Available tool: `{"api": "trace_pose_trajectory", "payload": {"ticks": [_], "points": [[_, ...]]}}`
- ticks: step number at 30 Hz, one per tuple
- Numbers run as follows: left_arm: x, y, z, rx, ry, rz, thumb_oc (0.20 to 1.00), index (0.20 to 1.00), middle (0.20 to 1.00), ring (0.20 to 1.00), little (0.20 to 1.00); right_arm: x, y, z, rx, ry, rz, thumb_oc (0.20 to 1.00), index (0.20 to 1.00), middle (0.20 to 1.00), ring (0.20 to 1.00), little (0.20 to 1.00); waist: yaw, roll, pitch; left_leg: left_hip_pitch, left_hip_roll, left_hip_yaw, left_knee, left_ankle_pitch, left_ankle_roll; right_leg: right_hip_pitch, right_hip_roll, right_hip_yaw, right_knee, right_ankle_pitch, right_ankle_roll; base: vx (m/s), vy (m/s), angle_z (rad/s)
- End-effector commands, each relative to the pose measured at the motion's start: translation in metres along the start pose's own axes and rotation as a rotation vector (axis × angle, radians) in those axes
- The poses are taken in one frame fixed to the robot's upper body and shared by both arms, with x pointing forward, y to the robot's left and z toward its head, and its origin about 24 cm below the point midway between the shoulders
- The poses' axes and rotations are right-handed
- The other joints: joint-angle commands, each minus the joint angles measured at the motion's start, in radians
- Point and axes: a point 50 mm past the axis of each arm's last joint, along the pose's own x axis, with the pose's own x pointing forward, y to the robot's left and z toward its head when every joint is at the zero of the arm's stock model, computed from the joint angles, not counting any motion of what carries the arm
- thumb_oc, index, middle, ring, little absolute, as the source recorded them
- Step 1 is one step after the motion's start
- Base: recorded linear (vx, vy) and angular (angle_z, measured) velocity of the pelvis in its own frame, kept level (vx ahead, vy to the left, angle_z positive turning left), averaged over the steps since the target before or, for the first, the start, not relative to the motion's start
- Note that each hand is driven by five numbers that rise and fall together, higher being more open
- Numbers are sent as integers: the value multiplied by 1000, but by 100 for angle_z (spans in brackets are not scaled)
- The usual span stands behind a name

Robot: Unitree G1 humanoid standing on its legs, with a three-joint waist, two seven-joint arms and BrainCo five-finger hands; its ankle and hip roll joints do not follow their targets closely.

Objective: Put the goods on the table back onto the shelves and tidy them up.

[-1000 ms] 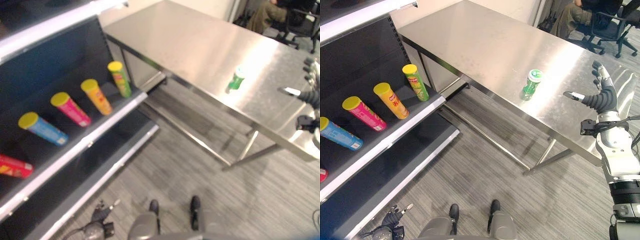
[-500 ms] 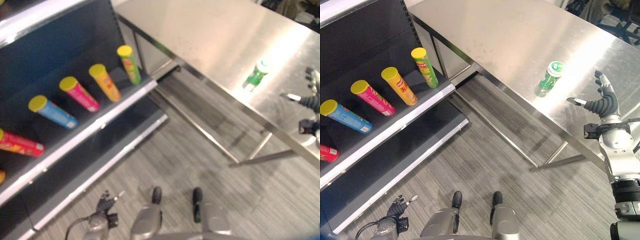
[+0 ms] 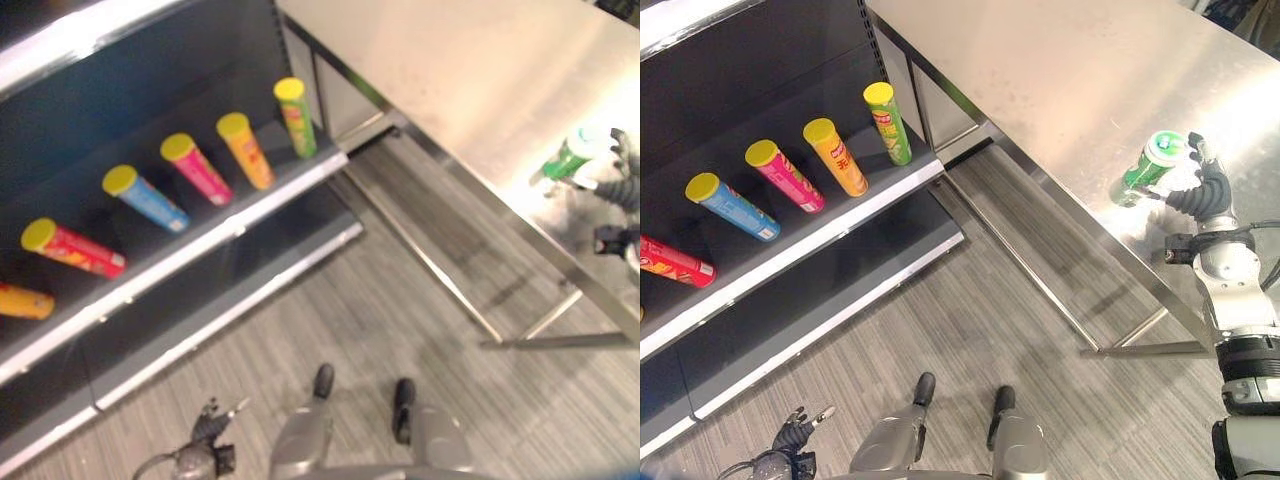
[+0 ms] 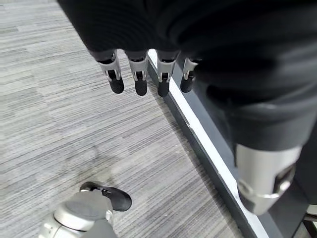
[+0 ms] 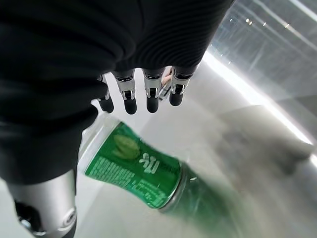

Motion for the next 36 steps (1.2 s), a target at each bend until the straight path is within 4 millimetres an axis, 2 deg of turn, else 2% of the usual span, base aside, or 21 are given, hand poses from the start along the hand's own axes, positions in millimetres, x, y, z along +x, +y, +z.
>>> {"api": "trace_pose_trajectory", "payload": {"ticks": [1, 6, 7, 8, 16, 19, 20, 21, 25, 27, 28, 32, 34, 36], "points": [[2, 10, 17, 51, -79, 6, 1000, 1000, 1000, 1000, 1000, 17, -9, 31, -31, -106, -59, 1000, 1000, 1000, 1000, 1000, 30, -43, -44, 32, 48, 54, 62, -117, -59, 25, -24, 48, -61, -67, 60, 16, -28, 18], [2, 7, 16, 41, -80, 6, 1000, 1000, 1000, 1000, 1000, 28, -13, 32, -47, -77, -96, 1000, 1000, 1000, 1000, 1000, 38, -38, -40, 33, 49, 46, 52, -108, -62, 30, -23, 38, -59, -71, 58, 3, -16, 11], [2, 7, 15, 41, -78, 8, 1000, 1000, 1000, 1000, 1000, 30, -13, 31, -50, -69, -97, 438, 438, 438, 438, 438, 39, -38, -39, 31, 49, 45, 52, -107, -62, 31, -23, 35, -59, -72, 57, -3, -6, 10], [2, 7, 15, 36, -74, 12, 1000, 1000, 1000, 1000, 1000, 34, -13, 29, -49, -45, -108, 200, 200, 200, 200, 200, 44, -39, -39, 31, 49, 44, 51, -106, -62, 30, -23, 33, -56, -73, 56, -3, -6, 5], [3, 5, 12, 17, -57, 22, 1000, 1000, 1000, 1000, 1000, 33, -6, 32, -59, -62, -88, 200, 200, 200, 200, 200, 41, -45, -34, 34, 56, 44, 48, -103, -64, 30, -20, 30, -46, -81, 50, 0, 0, 0], [3, 4, 12, 5, -52, 31, 1000, 1000, 1000, 1000, 1000, 27, -5, 48, -65, -159, -75, 200, 200, 200, 200, 200, 34, -54, -35, 39, 62, 48, 50, -106, -66, 33, -16, 32, -45, -83, 49, 0, 0, 0], [3, 4, 13, 7, -53, 31, 1000, 1000, 1000, 1000, 1000, 26, -5, 48, -65, -158, -76, 200, 200, 200, 200, 200, 36, -55, -35, 40, 62, 48, 50, -106, -66, 34, -16, 32, -45, -83, 49, 0, 0, 0], [4, 5, 15, -5, -58, 44, 1000, 1000, 1000, 1000, 1000, 17, -5, 67, -38, -273, -73, 200, 200, 200, 200, 200, 30, -60, -35, 44, 67, 51, 51, -108, -66, 36, -13, 35, -44, -86, 48, 0, 0, 0], [5, 6, 20, -20, -77, 60, 1000, 1000, 1000, 1000, 1000, -8, -7, 123, 47, -575, -53, 200, 200, 200, 200, 200, 25, -67, -44, 47, 77, 53, 52, -109, -72, 40, -13, 30, -39, -93, 47, -6, -8, 0], [6, 7, 21, -25, -80, 68, 1000, 1000, 1000, 1000, 1000, -17, -5, 144, 88, -682, -34, 200, 200, 200, 200, 200, 30, -70, -48, 49, 84, 52, 53, -107, -76, 45, -12, 23, -37, -99, 45, -14, -16, 0], [6, 7, 22, -26, -80, 68, 1000, 1000, 1000, 1000, 1000, -17, -5, 144, 88, -682, -34, 200, 200, 200, 200, 200, 29, -70, -48, 49, 84, 52, 53, -107, -76, 45, -12, 23, -37, -100, 44, -34, -19, 2], [6, 9, 22, -36, -78, 67, 1000, 1000, 1000, 1000, 1000, -27, -2, 190, 160, -877, 18, 200, 200, 200, 200, 200, 51, -74, -54, 39, 89, 30, 35, -76, -92, 55, -13, -14, -41, -111, 35, -49, -31, 8], [7, 8, 26, -28, -88, 59, 1000, 1000, 1000, 1000, 1000, -32, -5, 215, 149, -971, 32, 200, 200, 200, 200, 200, 57, -79, -57, 12, 98, 60, 45, -70, -92, 65, -27, -48, -42, -119, 31, -39, -6, 39], [7, 8, 26, -29, -88, 59, 1000, 1000, 1000, 1000, 1000, -32, -5, 215, 149, -972, 33, 200, 200, 200, 200, 200, 55, -79, -59, 10, 98, 58, 46, -69, -92, 64, -27, -50, -43, -118, 31, -6, 5, 56]]}}
